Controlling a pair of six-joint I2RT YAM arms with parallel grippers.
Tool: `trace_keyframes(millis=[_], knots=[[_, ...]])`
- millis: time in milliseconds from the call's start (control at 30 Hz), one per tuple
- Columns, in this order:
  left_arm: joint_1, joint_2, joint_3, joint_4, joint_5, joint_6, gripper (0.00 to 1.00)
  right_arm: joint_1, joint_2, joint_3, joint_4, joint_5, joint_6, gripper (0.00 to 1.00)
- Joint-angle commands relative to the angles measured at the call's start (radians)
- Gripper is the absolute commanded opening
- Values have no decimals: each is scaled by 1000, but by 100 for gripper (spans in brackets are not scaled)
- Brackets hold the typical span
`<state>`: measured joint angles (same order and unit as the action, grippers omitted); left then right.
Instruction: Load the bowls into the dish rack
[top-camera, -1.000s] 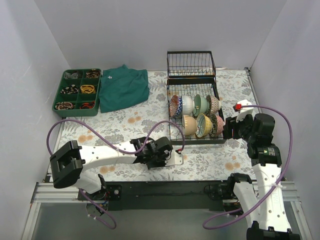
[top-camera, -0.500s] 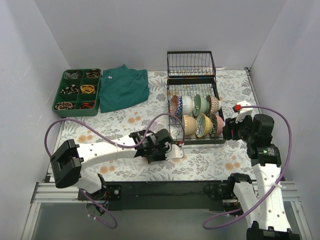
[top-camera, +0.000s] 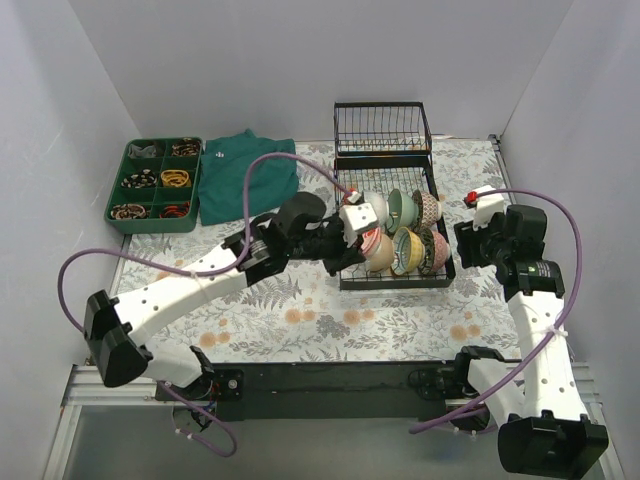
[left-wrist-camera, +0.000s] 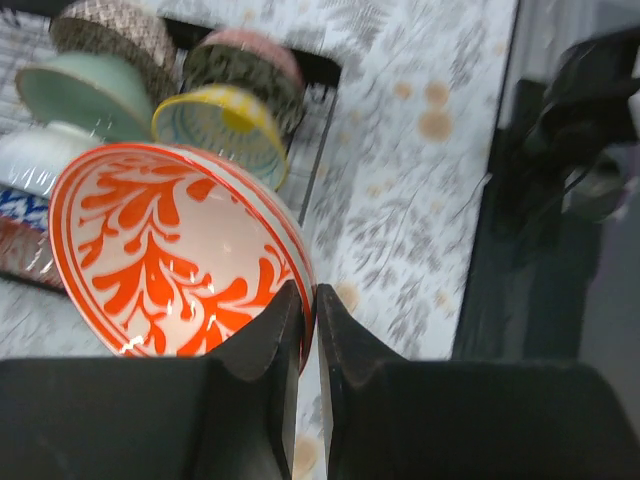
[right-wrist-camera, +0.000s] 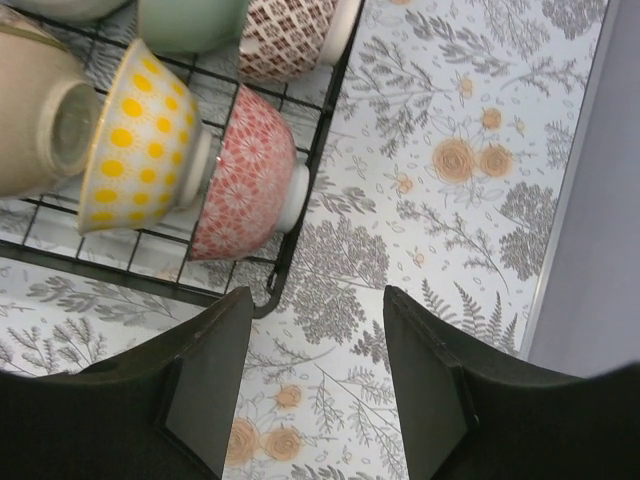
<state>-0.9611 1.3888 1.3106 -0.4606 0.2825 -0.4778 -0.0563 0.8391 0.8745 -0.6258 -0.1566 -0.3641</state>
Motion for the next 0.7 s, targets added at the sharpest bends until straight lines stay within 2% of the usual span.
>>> trace_keyframes(millis=[0, 67, 100, 133, 200, 267, 333, 367, 667], knots=[[25, -135, -161, 567, 177, -334, 0, -33, 21, 8, -28, 54, -64, 64], [56, -132, -204, 717, 187, -448, 0, -33, 34, -2, -23, 58, -72, 63], [76, -120, -218, 764, 201, -608, 0, -36, 44, 6, -34, 58, -68, 63], [125, -108, -235, 798, 216, -672, 0, -39, 58, 18, -40, 54, -68, 63], [153, -67, -238, 850, 234, -761, 0, -39, 83, 47, -41, 48, -81, 63], [185, -48, -238, 876, 195, -867, 0, -39, 100, 52, -40, 52, -93, 63], [223, -25, -228, 844, 111, -959, 0, -39, 107, 55, -40, 54, -88, 63], [237, -17, -217, 791, 81, -1051, 0, -39, 106, 54, -43, 48, -85, 63], [288, 21, -298, 800, -20, -1337, 0, -47, 84, 3, -86, 58, -110, 62]])
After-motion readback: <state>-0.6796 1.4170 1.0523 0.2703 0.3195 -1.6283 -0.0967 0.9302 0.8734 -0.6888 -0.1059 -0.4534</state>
